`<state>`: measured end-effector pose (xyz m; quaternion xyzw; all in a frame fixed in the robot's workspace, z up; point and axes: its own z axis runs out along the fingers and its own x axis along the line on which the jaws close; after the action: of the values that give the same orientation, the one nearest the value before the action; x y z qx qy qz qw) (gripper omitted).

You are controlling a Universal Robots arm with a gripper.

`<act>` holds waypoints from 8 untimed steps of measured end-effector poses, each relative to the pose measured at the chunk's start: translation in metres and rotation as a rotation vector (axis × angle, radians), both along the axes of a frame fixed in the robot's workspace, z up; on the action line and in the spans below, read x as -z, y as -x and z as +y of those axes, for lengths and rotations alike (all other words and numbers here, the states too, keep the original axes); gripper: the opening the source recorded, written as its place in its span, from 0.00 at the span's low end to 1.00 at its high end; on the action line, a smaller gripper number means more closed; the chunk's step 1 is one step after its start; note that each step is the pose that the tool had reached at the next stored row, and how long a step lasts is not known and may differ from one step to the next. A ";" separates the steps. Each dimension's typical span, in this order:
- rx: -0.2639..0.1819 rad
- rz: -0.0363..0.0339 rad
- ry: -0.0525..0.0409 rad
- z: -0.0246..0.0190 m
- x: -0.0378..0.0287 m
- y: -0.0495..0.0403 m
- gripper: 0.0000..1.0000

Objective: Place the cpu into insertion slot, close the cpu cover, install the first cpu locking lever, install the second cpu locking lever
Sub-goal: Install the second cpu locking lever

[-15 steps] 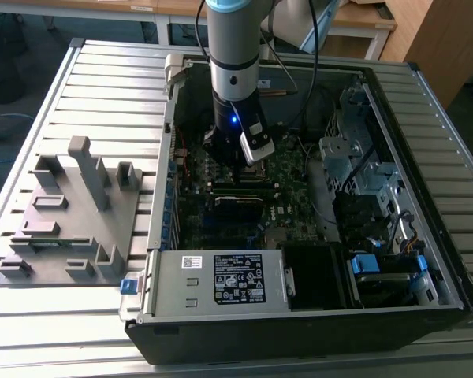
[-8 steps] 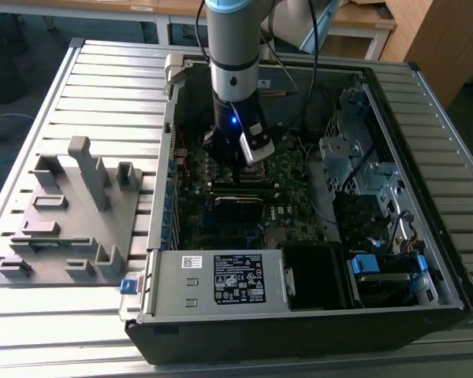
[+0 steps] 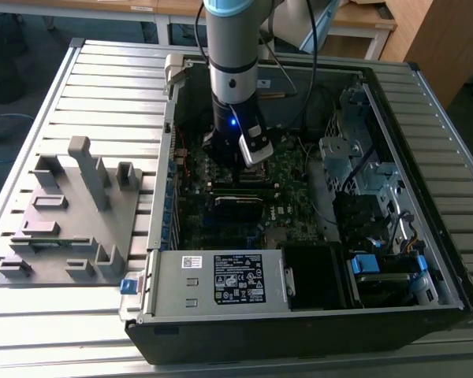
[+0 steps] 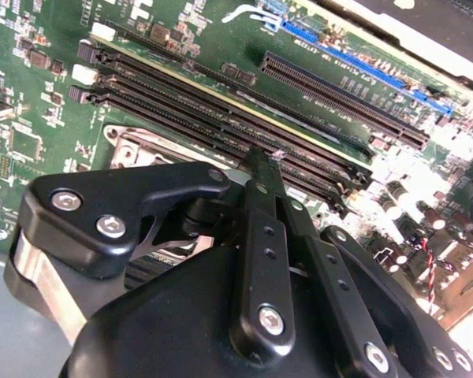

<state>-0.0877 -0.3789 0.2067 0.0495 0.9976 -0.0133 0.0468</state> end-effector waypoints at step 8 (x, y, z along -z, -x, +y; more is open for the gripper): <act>0.000 0.0000 -0.0005 0.0001 0.0019 0.0048 0.10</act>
<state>-0.0926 -0.3788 0.2048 0.0496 0.9976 -0.0130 0.0467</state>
